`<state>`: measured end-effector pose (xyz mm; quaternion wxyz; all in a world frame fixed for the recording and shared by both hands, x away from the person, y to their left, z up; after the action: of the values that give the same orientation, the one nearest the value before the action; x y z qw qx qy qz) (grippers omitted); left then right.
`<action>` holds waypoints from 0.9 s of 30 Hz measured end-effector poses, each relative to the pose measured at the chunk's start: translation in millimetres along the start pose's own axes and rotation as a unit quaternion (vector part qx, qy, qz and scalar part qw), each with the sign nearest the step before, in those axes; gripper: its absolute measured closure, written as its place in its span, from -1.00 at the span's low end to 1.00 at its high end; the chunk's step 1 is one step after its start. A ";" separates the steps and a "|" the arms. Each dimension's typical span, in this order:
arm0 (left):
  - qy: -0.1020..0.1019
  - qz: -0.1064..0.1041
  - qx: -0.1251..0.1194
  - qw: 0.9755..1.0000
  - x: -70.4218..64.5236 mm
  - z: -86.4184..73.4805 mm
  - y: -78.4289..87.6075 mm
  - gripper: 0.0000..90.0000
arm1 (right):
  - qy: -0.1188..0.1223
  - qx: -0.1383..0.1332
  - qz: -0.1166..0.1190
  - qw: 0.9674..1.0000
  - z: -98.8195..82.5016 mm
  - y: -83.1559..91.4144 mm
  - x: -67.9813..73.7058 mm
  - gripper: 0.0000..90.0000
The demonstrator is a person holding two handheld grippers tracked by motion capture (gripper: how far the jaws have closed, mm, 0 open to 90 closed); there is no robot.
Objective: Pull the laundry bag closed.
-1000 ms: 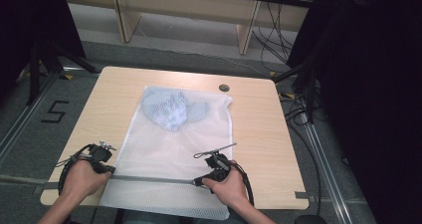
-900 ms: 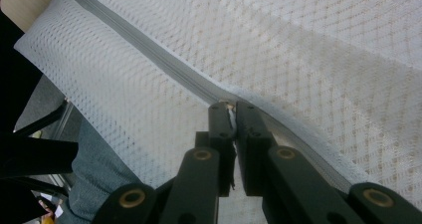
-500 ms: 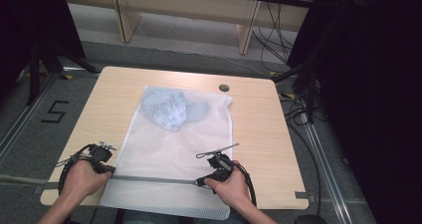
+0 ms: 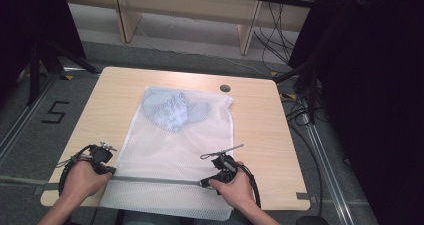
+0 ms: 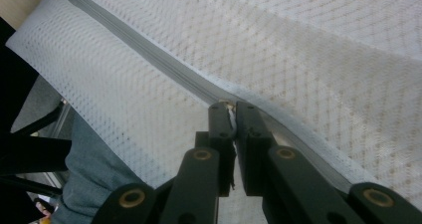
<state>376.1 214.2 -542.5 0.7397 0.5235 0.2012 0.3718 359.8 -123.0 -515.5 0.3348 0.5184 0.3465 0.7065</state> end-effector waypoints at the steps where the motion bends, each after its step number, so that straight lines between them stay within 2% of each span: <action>1: -0.002 -0.002 -0.001 1.000 0.0 0.1 -0.2 1.00 | -0.001 0.001 0.001 1.000 -0.3 0.2 -0.3 0.93; 4: 0.003 -0.001 -0.001 1.000 -0.3 -0.1 -0.1 1.00 | 0.002 0.002 0.000 1.000 -1.2 1.8 -1.1 0.93; 6: 0.001 0.000 -0.001 1.000 -0.1 -0.1 0.0 1.00 | -0.005 0.004 0.001 1.000 -1.9 3.2 -1.3 0.93; 8: 0.001 0.000 -0.001 1.000 -0.1 -0.1 0.0 1.00 | 0.002 -0.002 -0.002 1.000 -1.1 2.9 -4.1 0.93; 10: 0.001 0.000 -0.001 1.000 -0.1 -0.1 0.0 1.00 | -0.010 0.004 -0.004 1.000 -2.4 4.4 -4.5 0.93; 12: 0.001 0.000 -0.001 1.000 -0.1 -0.1 0.0 1.00 | -0.002 0.003 0.001 1.000 -2.6 4.5 -4.9 0.93; 18: 0.002 0.000 -0.002 1.000 -0.2 -0.1 0.0 1.00 | -0.002 0.002 -0.005 1.000 -2.8 5.8 -6.9 0.93; 21: -0.005 -0.006 -0.002 1.000 0.2 0.1 -0.5 1.00 | -0.006 0.002 -0.007 1.000 -3.7 7.2 -8.6 0.93; 22: -0.004 -0.006 -0.002 1.000 0.0 0.1 -0.6 1.00 | 0.008 0.000 -0.016 1.000 -3.8 6.8 -13.2 0.93; 23: -0.004 -0.004 -0.002 1.000 0.2 0.0 -0.5 1.00 | -0.003 0.001 -0.005 1.000 -3.8 7.5 -9.9 0.93; 25: 0.001 0.000 -0.001 1.000 -0.2 -0.2 0.1 1.00 | -0.004 0.001 -0.004 1.000 -4.4 9.1 -10.9 0.93; 26: 0.005 -0.001 -0.001 1.000 -0.7 -0.1 0.0 1.00 | -0.011 0.003 -0.011 1.000 -5.0 9.4 -12.0 0.93; 27: 0.003 0.000 -0.001 1.000 -0.4 -0.1 0.0 1.00 | -0.008 0.001 -0.005 1.000 -5.0 9.6 -11.9 0.93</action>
<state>375.8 213.9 -542.6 0.7399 0.5217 0.2029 0.3732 356.8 -138.8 -514.5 0.3407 0.5227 0.3473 0.7001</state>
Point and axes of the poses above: each handheld gripper's, and its own axes: y roughly backward along the jaws, z roughly out of its top, x roughly to its left, the point moved 6 cm from there along -y, roughly forward along the jaws, and after that the axes turned 15 degrees about -y, right-handed, at the moved point
